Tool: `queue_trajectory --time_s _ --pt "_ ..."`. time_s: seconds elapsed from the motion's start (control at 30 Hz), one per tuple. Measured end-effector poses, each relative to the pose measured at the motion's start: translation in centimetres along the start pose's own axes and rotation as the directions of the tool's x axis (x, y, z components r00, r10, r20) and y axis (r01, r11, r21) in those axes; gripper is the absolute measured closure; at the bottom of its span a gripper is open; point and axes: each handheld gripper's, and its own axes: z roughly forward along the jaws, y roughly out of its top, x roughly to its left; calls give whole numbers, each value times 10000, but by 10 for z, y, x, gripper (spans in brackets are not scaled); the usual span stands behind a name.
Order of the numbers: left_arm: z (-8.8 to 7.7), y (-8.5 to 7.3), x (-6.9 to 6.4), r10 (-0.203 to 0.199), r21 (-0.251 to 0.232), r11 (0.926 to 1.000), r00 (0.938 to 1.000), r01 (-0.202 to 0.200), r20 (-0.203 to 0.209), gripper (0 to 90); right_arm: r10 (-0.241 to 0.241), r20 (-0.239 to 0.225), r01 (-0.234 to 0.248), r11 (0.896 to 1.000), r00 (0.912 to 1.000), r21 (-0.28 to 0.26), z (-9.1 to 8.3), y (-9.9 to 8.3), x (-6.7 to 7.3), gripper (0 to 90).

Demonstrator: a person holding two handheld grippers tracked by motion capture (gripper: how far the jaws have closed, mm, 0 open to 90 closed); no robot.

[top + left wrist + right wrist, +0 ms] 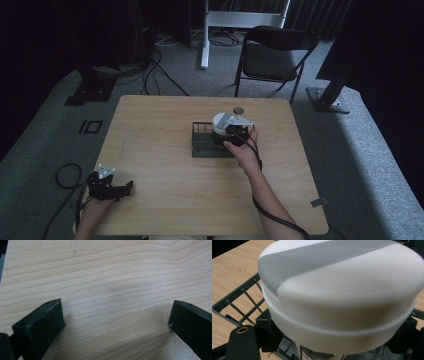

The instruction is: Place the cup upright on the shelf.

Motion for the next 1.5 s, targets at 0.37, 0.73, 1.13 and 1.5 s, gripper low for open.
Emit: queue_trajectory --time_s 0.37,0.73,1.13,1.5 --pt "0 0 0 -1 1 10000 10000 1 0 2 -117 -396 113 9999 9991 -94 -2 -3 -2 156" --pt "0 0 0 -2 -2 10000 10000 2 0 2 -205 -708 189 9995 9973 -242 -8 -5 -3 121" --pt "0 0 0 2 1 10000 10000 -2 0 2 -531 -879 485 9974 9947 -541 -16 -11 -5 121" --pt "0 0 0 1 1 10000 10000 -1 1 2 -499 -972 428 9963 9940 -742 -30 -14 -8 121"
